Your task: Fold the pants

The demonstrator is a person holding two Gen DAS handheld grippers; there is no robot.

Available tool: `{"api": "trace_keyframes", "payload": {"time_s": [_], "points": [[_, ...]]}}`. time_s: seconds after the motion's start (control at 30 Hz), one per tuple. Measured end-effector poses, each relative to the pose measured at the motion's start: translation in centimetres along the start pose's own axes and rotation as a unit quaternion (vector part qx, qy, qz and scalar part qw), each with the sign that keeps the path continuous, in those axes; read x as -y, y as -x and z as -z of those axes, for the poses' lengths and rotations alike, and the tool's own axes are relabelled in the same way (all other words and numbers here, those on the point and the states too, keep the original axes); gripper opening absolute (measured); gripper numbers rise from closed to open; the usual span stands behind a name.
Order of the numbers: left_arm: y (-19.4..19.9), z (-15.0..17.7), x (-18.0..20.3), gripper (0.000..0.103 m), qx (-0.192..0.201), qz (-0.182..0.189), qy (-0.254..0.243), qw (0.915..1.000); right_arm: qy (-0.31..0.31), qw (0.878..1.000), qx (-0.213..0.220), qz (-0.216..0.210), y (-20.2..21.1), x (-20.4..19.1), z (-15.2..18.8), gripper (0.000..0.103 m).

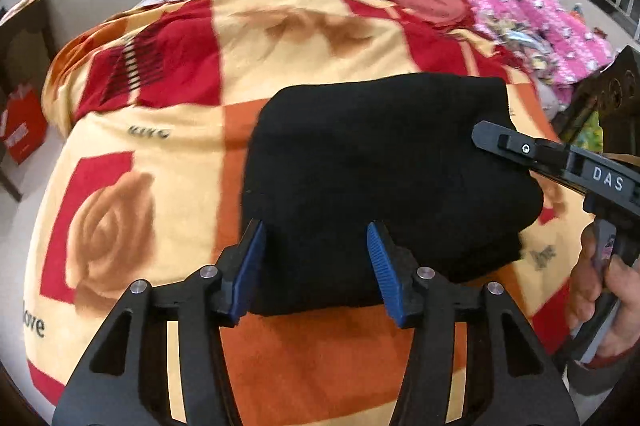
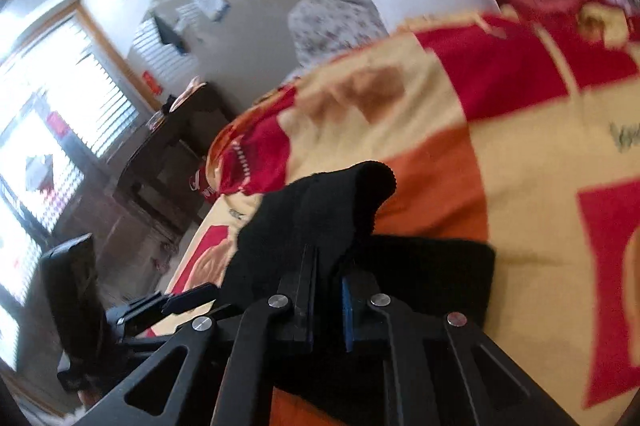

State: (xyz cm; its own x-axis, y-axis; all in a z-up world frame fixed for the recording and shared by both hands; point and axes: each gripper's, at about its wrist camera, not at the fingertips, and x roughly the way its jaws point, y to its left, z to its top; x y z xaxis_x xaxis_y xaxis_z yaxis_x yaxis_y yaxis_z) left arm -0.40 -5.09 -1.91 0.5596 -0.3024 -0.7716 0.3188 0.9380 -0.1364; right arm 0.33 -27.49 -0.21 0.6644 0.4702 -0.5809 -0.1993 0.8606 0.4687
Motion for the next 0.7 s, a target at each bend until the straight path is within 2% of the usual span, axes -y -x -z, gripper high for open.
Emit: {"api": "trace_keyframes", "payload": {"time_s": [0.07,0.17,0.27,0.33,0.43,0.47,0.57,0.7], "points": [[0.0,-0.3,0.8,0.051,0.0,0.012,-0.007,0.9999,0.013,1.0,0.006,0.017,1.3,-0.3,0.0,0.009],[-0.5,-0.3,1.4,0.051,-0.011,0.019,-0.004,0.9997,0.004,0.998,-0.005,0.066,1.1,1.4,0.5,0.009],[-1.2,-0.2,2.3,0.051,-0.015,-0.001,-0.017,0.9998,-0.017,0.996,-0.048,0.078,-1.1,3.5,1.5,0.01],[-1.1,-0.5,2.5,0.051,-0.02,-0.008,-0.023,0.9995,-0.036,0.996,-0.034,0.074,-0.6,4.1,1.2,0.014],[-0.2,-1.4,2.0,0.051,-0.011,-0.006,-0.015,0.9998,-0.019,0.993,0.002,0.12,1.7,3.4,0.3,0.019],[0.0,-1.8,1.8,0.051,-0.005,-0.012,-0.014,0.9998,-0.014,0.993,0.012,0.116,2.3,2.9,-0.2,0.019],[-0.3,-3.2,1.3,0.051,0.002,-0.035,-0.009,0.9994,0.007,0.998,0.023,0.066,2.8,0.9,-0.9,0.019],[-1.9,-4.4,0.9,0.051,-0.005,-0.047,0.001,0.9989,0.042,0.997,-0.008,0.069,0.0,-0.9,-1.0,0.019]]}}
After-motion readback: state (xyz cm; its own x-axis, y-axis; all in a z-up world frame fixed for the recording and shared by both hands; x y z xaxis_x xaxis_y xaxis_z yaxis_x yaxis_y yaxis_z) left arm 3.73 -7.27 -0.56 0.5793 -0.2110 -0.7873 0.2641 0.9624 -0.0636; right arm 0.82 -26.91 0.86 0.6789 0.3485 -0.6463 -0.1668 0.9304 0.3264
